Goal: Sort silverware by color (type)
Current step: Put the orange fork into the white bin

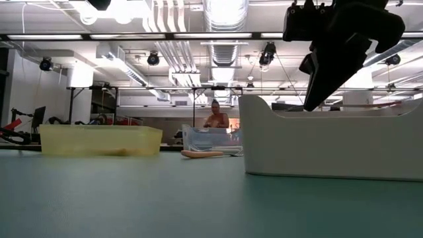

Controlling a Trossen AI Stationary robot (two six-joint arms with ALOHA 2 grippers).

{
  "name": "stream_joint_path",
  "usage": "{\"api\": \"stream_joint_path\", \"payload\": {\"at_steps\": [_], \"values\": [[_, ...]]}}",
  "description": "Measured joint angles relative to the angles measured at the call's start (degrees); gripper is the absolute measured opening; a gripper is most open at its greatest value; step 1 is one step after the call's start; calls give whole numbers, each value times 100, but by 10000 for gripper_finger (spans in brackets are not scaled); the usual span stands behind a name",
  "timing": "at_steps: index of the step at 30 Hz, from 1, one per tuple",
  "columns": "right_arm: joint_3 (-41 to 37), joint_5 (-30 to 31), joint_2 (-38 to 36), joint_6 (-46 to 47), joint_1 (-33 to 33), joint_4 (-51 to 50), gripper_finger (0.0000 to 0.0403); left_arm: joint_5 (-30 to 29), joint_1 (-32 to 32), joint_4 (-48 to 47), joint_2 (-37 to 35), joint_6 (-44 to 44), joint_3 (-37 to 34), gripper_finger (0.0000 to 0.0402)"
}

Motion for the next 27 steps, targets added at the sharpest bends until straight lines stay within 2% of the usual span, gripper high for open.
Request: {"api": "stream_joint_path", "payload": {"at_steps": [6, 12, 24, 27], "values": [[-2, -23, 23, -30, 6, 2, 12, -1, 0, 7, 0, 4, 0, 219], [-2, -233, 23, -479, 106, 3, 12, -1, 0, 7, 0, 5, 0, 219], [-4, -319, 23, -2102, 162, 113, 12, -1, 0, 2, 0, 5, 0, 219], [-4, -317, 23, -2216, 162, 167, 13, -1, 0, -2, 0, 6, 0, 219]]}}
